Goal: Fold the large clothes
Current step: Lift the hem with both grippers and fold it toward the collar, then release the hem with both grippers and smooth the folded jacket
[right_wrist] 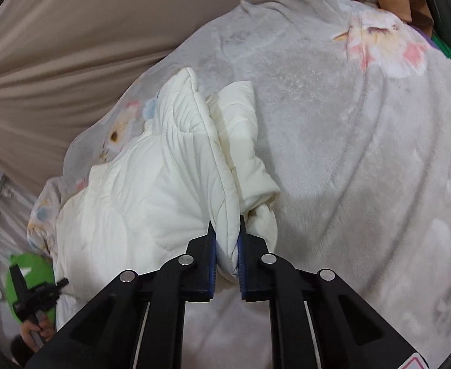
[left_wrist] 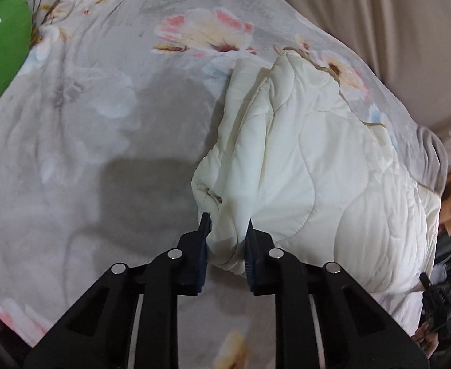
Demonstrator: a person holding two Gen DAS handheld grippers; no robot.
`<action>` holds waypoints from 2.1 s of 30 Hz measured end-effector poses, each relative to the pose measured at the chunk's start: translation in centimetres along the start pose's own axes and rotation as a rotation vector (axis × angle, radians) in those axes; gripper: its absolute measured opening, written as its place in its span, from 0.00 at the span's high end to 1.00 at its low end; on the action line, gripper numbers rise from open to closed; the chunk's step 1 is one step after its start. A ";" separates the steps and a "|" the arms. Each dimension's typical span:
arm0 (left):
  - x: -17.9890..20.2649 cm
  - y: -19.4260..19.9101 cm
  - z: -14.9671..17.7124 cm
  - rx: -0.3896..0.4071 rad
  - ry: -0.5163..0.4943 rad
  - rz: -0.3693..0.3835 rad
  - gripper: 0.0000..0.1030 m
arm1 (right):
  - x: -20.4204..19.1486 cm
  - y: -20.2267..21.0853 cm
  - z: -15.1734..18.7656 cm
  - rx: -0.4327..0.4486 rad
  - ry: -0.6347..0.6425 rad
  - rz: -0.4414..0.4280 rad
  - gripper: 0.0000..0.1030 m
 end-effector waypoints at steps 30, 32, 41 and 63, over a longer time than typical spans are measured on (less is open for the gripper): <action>4.2 -0.6 -6.7 0.068 0.034 0.173 0.92 | -4.5 -1.2 -7.3 0.103 0.090 -0.021 0.92; 5.1 1.9 -8.3 0.138 0.008 0.184 0.92 | -5.8 1.3 -9.0 0.181 0.109 -0.050 0.93; 4.5 -8.1 -8.1 0.047 -0.090 -0.036 0.89 | 0.7 -9.3 -7.6 -0.009 0.081 0.142 0.92; 15.3 -4.4 2.9 0.089 -0.478 0.015 0.58 | -17.2 -8.5 7.8 -0.153 0.656 -0.085 0.90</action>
Point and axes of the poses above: each gripper's, at about its wrist camera, not at the fingertips, and y roughly against the way its jaws point, x to its right, z to its underside, the point moved 10 cm from there along -y, roughly the way its jaws point, and after that the axes turned 3 degrees about -x, right-handed, at the moved point
